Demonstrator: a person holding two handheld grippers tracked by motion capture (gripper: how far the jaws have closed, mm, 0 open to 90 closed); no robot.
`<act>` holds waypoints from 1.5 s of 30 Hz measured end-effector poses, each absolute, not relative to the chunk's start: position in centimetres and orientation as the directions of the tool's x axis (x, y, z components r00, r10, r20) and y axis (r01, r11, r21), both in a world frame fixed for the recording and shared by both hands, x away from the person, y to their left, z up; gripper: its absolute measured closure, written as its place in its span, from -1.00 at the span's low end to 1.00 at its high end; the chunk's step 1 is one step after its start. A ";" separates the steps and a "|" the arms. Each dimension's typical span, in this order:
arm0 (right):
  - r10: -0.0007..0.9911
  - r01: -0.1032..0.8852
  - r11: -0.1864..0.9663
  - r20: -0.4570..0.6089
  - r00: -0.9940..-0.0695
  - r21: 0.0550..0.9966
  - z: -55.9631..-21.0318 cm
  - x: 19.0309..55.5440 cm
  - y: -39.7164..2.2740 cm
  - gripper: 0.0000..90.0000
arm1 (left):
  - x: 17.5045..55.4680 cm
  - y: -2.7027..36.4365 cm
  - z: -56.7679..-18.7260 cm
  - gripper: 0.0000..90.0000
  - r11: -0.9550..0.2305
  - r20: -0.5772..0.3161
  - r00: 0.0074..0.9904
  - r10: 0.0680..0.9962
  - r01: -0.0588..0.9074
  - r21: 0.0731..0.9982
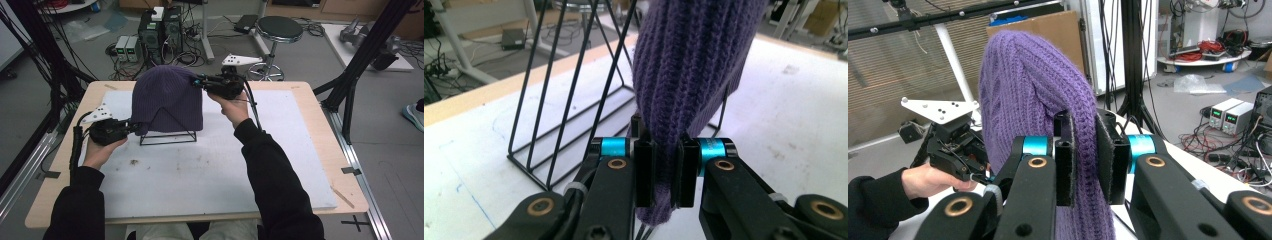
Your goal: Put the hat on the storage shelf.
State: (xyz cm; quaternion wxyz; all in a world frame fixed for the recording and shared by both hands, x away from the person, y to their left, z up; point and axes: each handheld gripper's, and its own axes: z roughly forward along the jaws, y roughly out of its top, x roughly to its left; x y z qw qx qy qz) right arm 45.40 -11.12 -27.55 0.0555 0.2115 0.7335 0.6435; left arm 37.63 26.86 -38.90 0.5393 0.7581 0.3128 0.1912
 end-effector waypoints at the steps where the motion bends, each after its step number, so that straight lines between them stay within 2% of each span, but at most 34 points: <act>1: 0.381 0.241 0.084 0.192 -0.904 0.967 -27.6 45.4 -11.0 0.78 | 37.7 26.8 -39.1 0.84 -0.242 -0.036 0.728 0.685 0.274 0.931; 16: 0.397 0.302 0.211 0.200 -0.895 0.930 -30.0 45.9 -9.6 0.76 | 38.5 27.4 -42.5 0.81 -0.335 -0.022 0.709 0.705 0.361 0.870; 24: 0.398 0.314 0.223 0.208 -0.894 0.923 -30.7 46.0 -9.3 0.75 | 38.4 27.4 -43.0 0.78 -0.339 -0.022 0.716 0.698 0.357 0.870; 27: 0.399 0.312 0.224 0.205 -0.894 0.923 -30.7 45.9 -9.4 0.71 | 38.4 27.4 -42.9 0.64 -0.328 -0.026 0.705 0.708 0.361 0.873; 32: 0.398 0.353 0.210 0.250 -0.883 0.912 -30.9 46.2 -9.5 0.57 | 38.3 27.5 -42.8 0.48 -0.272 -0.096 0.683 0.724 0.410 0.871; 34: 0.398 0.361 0.205 0.260 -0.880 0.910 -30.9 46.3 -9.5 0.42 | 38.3 27.6 -42.6 0.25 -0.235 -0.137 0.671 0.729 0.433 0.870; 35: 0.400 0.371 0.199 0.270 -0.876 0.907 -31.0 46.3 -9.6 0.23 | 38.3 27.6 -42.6 0.10 -0.226 -0.146 0.670 0.728 0.436 0.871; 38: 0.422 0.392 0.195 0.284 -0.861 0.899 -31.0 46.4 -9.7 -0.20 | 38.2 27.8 -42.3 -0.09 -0.197 -0.165 0.663 0.730 0.435 0.879; 42: 0.429 0.403 0.175 0.299 -0.852 0.898 -30.6 46.4 -10.5 -0.50 | 37.8 27.8 -41.6 -0.23 -0.185 -0.152 0.657 0.739 0.414 0.891; 45: 0.436 0.410 0.135 0.318 -0.842 0.902 -30.2 46.4 -11.7 -0.64 | 37.3 27.8 -41.0 -0.35 -0.176 -0.127 0.649 0.750 0.381 0.908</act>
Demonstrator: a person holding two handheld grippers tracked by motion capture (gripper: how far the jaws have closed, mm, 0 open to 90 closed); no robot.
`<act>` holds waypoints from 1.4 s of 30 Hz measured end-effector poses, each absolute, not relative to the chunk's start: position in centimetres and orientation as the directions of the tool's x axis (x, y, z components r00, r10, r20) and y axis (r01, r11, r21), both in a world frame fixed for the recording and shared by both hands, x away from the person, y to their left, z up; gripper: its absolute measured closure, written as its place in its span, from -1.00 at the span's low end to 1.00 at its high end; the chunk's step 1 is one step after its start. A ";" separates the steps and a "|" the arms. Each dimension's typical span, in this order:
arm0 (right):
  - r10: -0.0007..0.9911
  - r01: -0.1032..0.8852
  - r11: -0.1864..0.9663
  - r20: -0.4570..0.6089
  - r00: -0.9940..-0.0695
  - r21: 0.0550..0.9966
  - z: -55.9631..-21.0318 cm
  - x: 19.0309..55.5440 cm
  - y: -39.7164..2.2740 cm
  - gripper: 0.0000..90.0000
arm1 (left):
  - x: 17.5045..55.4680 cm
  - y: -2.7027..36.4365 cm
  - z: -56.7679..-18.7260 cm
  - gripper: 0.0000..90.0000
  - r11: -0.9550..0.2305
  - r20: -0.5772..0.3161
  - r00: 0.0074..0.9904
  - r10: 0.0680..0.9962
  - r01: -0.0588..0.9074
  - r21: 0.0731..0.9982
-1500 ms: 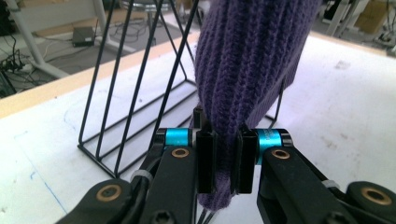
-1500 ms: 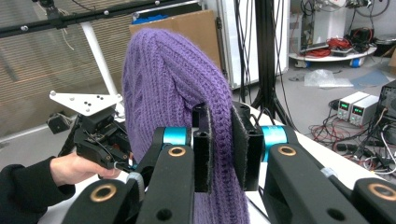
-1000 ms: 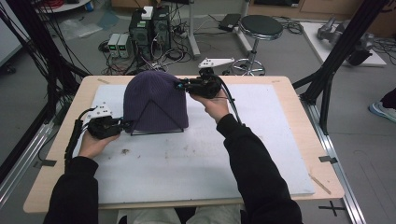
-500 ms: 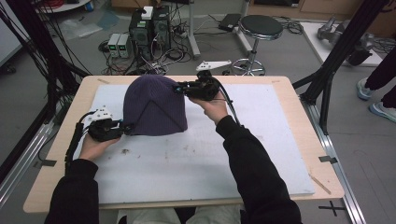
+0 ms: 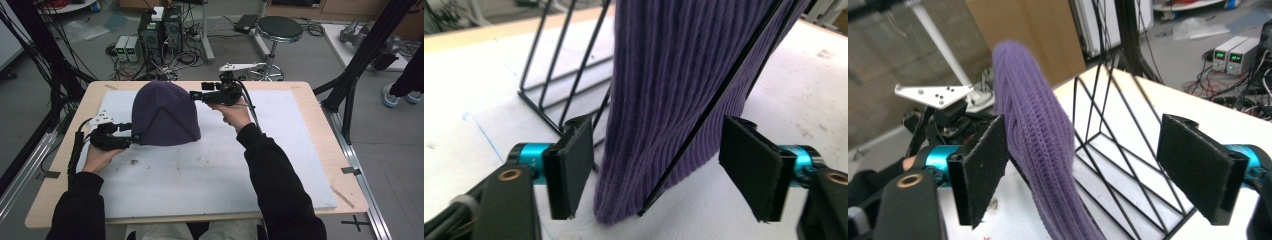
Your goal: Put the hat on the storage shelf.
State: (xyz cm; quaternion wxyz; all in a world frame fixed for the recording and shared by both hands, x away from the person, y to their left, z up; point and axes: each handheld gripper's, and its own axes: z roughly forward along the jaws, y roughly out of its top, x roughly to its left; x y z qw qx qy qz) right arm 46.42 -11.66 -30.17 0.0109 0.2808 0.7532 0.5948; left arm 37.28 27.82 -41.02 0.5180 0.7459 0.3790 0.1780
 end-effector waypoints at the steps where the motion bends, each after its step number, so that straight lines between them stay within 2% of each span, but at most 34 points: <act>1: 0.457 0.406 0.125 0.310 -0.834 0.905 -30.0 46.3 -12.1 -0.71 | 37.0 27.8 -40.8 -0.38 -0.169 -0.115 0.644 0.757 0.363 0.916; 8: 0.590 0.380 0.017 0.298 -0.751 0.925 -29.6 44.6 -17.0 -0.75 | 35.3 27.9 -39.7 -0.46 -0.113 -0.086 0.605 0.791 0.283 0.952; 19: 0.759 0.307 -0.030 0.221 -0.613 0.951 -30.1 40.8 -23.5 -0.74 | 33.7 27.9 -39.5 -0.50 -0.083 -0.076 0.562 0.824 0.252 0.964; 42: 0.866 0.332 -0.016 0.179 -0.466 0.943 -35.8 36.4 -27.9 -0.74 | 31.1 28.1 -41.4 -0.54 -0.035 -0.078 0.484 0.871 0.219 0.975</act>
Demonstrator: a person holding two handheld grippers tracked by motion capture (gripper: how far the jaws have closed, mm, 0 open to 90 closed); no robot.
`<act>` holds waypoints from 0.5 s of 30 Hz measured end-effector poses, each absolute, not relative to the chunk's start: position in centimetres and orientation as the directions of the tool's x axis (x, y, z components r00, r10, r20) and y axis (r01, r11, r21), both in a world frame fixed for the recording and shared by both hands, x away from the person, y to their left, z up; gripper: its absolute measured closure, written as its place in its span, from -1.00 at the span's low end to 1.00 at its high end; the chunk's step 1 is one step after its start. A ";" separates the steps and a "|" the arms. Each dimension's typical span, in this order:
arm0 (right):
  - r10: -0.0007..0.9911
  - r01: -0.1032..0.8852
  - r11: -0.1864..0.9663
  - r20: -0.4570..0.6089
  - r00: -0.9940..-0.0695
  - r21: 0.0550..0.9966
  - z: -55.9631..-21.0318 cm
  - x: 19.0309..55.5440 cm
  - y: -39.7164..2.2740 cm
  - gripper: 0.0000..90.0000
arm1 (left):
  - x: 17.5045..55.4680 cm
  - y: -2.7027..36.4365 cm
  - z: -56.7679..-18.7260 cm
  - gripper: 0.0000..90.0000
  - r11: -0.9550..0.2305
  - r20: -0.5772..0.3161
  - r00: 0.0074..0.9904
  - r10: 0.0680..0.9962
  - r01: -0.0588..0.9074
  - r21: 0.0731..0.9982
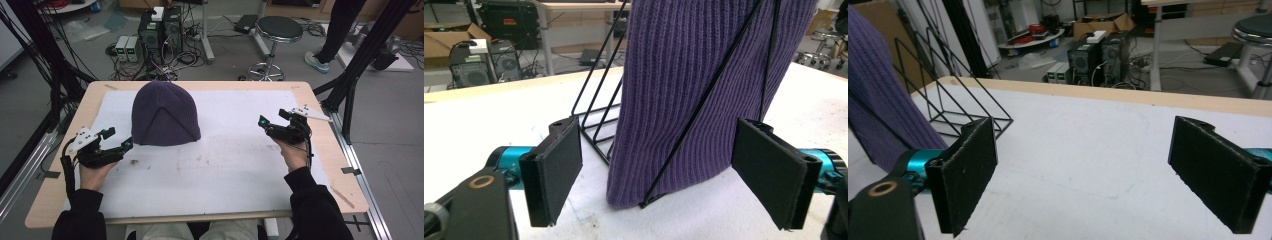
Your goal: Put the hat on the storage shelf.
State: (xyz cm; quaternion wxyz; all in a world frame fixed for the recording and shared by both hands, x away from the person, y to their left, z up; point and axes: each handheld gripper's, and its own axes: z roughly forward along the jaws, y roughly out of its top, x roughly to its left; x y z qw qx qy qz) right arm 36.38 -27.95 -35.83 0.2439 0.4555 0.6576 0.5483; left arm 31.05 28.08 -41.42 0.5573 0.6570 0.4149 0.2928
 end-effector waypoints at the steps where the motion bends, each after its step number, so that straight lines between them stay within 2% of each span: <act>1: 0.869 0.330 -0.020 0.179 -0.461 0.944 -36.0 36.2 -28.1 -0.74 | 30.9 28.1 -41.5 -0.54 -0.030 -0.082 0.480 0.873 0.221 0.975; 11: 0.902 0.324 0.019 0.124 -0.413 0.946 -36.1 34.6 -28.9 -0.74 | 30.0 28.1 -42.2 -0.55 -0.032 -0.074 0.472 0.878 0.213 0.977; 15: 0.910 0.330 -0.006 0.141 -0.389 0.944 -37.8 33.6 -29.4 -0.71 | 29.5 28.5 -42.4 -0.54 -0.022 -0.074 0.452 0.889 0.203 0.979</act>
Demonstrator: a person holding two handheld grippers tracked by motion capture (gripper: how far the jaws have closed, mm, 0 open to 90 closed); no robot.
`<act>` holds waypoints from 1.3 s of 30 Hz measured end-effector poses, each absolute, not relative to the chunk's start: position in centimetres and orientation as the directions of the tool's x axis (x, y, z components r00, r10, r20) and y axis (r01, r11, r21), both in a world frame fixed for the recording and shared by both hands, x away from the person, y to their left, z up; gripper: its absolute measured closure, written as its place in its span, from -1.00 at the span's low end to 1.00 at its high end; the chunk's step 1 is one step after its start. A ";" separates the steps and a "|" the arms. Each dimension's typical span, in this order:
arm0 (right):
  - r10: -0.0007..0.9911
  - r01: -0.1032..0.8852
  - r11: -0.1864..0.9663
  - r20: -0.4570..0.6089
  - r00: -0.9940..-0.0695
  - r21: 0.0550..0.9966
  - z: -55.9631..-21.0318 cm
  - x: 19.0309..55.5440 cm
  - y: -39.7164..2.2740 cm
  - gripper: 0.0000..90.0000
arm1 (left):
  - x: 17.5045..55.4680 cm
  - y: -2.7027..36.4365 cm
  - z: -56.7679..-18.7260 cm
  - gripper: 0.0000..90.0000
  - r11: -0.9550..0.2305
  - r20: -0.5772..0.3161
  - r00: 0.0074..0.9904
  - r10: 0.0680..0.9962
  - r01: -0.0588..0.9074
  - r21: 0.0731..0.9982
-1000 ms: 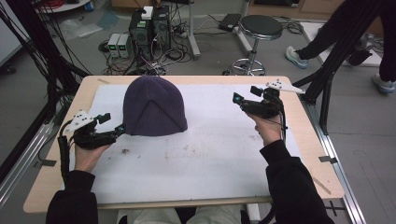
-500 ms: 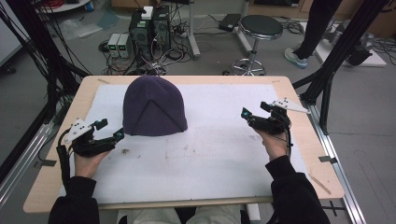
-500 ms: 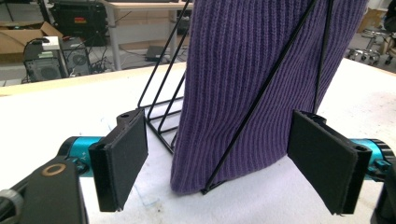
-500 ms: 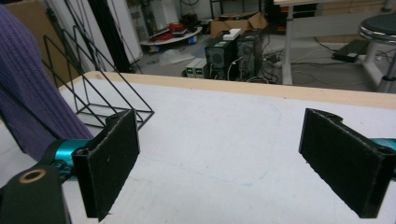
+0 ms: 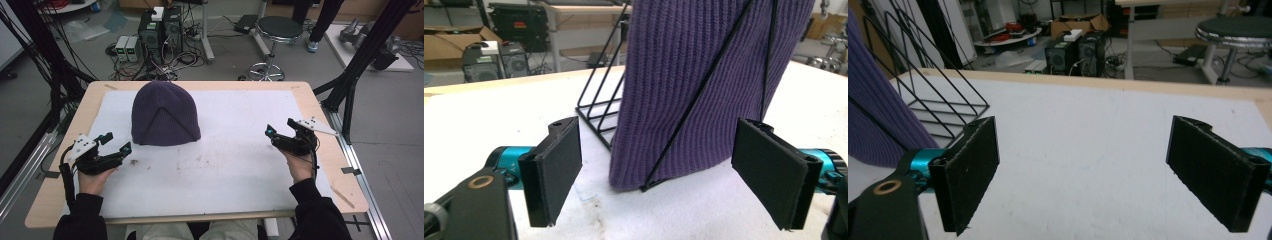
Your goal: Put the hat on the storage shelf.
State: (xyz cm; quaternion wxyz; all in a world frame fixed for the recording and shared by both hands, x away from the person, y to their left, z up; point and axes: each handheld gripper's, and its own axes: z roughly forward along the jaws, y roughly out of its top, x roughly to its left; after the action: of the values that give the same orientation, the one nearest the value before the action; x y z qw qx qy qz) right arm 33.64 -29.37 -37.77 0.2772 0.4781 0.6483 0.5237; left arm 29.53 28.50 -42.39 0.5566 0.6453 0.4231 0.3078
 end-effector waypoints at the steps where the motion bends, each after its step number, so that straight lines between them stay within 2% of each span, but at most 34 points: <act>1: 0.913 0.334 -0.016 0.150 -0.380 0.943 -38.3 33.4 -29.6 -0.71 | 29.5 28.6 -42.5 -0.54 -0.020 -0.073 0.447 0.891 0.200 0.980; 5: 0.928 0.314 -0.018 0.132 -0.347 0.949 -40.0 32.6 -30.3 -0.71 | 29.0 28.7 -43.3 -0.54 0.000 -0.078 0.416 0.906 0.185 0.983; 10: 0.948 0.276 0.001 0.087 -0.305 0.961 -41.4 31.6 -30.9 -0.72 | 28.7 28.2 -44.1 -0.55 -0.027 -0.042 0.380 0.924 0.173 0.985; 16: 0.971 0.236 0.038 0.020 -0.239 0.971 -41.5 31.2 -30.7 -0.73 | 28.3 27.9 -44.3 -0.58 -0.021 -0.037 0.362 0.931 0.156 0.987; 21: 0.983 0.216 0.031 0.010 -0.183 0.976 -41.6 31.1 -30.6 -0.73 | 28.1 28.2 -44.4 -0.58 0.008 -0.056 0.340 0.939 0.143 0.990; 39: 0.981 0.252 0.018 0.031 -0.190 0.968 -41.8 31.6 -30.8 -0.73 | 28.1 28.5 -44.3 -0.57 0.039 -0.085 0.357 0.930 0.134 0.990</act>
State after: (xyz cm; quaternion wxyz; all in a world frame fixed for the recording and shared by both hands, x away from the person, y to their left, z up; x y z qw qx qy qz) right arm 31.63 -30.76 -41.82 0.3800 0.5107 0.6037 0.4800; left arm 28.10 28.49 -44.30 0.5669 0.5978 0.4450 0.3511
